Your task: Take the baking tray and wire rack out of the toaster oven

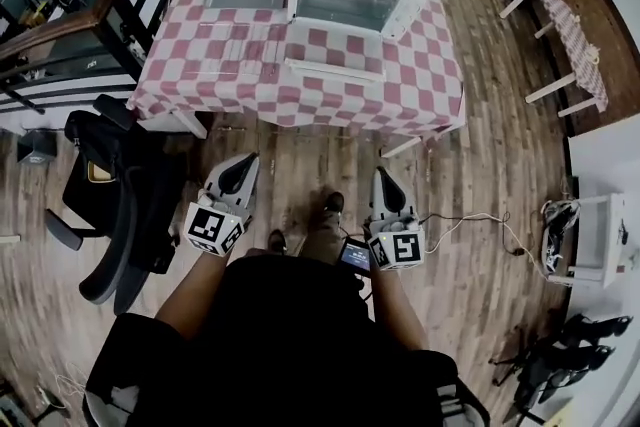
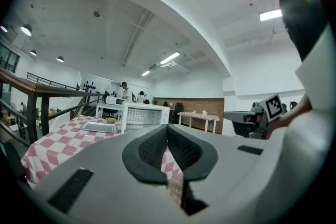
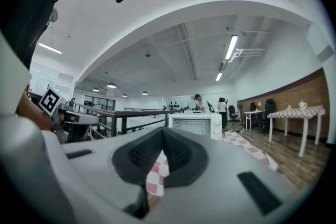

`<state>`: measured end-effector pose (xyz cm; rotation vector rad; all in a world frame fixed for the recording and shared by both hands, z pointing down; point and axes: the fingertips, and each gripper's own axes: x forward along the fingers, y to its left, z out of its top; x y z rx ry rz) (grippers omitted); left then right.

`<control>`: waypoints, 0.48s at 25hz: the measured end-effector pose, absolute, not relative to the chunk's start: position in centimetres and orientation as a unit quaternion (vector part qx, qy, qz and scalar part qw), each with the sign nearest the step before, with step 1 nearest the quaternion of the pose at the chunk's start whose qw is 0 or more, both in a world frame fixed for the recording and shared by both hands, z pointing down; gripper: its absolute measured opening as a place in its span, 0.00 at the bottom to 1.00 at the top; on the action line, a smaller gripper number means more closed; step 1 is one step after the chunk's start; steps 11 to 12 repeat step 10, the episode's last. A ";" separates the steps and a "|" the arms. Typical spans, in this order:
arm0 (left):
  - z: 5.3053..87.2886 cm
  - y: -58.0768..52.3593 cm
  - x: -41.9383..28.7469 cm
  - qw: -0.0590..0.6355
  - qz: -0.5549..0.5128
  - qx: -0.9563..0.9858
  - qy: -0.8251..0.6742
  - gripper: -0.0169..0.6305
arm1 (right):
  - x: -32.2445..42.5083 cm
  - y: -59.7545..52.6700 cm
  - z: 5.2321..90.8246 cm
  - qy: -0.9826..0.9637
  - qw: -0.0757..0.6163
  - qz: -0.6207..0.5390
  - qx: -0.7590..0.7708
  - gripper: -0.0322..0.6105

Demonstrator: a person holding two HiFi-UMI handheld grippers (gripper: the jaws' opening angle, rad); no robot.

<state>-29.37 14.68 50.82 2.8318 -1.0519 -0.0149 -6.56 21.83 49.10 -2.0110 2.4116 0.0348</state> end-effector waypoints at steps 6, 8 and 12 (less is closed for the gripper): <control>51.0 16.2 -28.4 0.051 0.012 0.945 -0.322 0.02 | -4.9 23.1 50.0 0.754 -0.022 0.003 -0.656 0.05; 51.2 15.8 -28.2 0.050 0.012 0.945 -0.323 0.02 | -4.9 22.9 50.3 0.756 -0.022 0.000 -0.654 0.05; 51.2 15.2 -28.1 0.051 0.009 0.943 -0.328 0.02 | -5.0 22.6 50.6 0.759 -0.020 0.001 -0.651 0.05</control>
